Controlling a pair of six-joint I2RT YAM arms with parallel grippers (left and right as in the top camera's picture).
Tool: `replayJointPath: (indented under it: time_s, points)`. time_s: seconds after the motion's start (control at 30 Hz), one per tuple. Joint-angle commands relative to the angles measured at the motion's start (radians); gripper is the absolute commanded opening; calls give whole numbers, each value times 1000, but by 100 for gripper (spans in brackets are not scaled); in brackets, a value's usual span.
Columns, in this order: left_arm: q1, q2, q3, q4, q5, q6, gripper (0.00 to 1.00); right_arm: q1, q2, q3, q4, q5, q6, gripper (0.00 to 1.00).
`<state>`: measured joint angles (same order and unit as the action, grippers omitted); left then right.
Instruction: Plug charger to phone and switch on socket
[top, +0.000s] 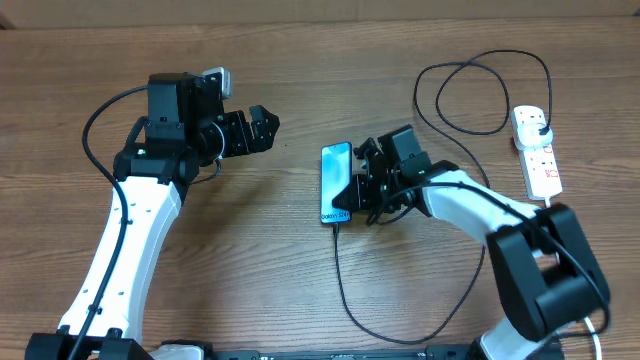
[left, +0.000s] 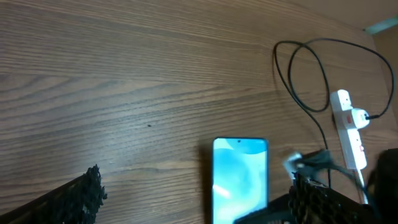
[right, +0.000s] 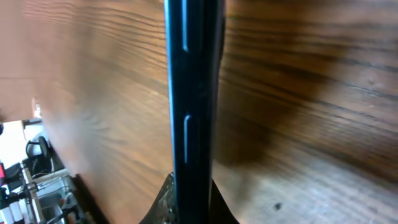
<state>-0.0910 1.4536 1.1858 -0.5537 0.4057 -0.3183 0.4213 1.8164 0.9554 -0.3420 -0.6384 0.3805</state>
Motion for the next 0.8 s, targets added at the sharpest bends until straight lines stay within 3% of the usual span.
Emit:
replayJointPath:
  time_s: [0.0,0.77]
  points:
    - [5,-8,8,1,-24,-3,100,4,32,17,22,-10,-14,4]
    - [5,-8,8,1,-24,-3,100,4,39,17,18,-6,-16,4]
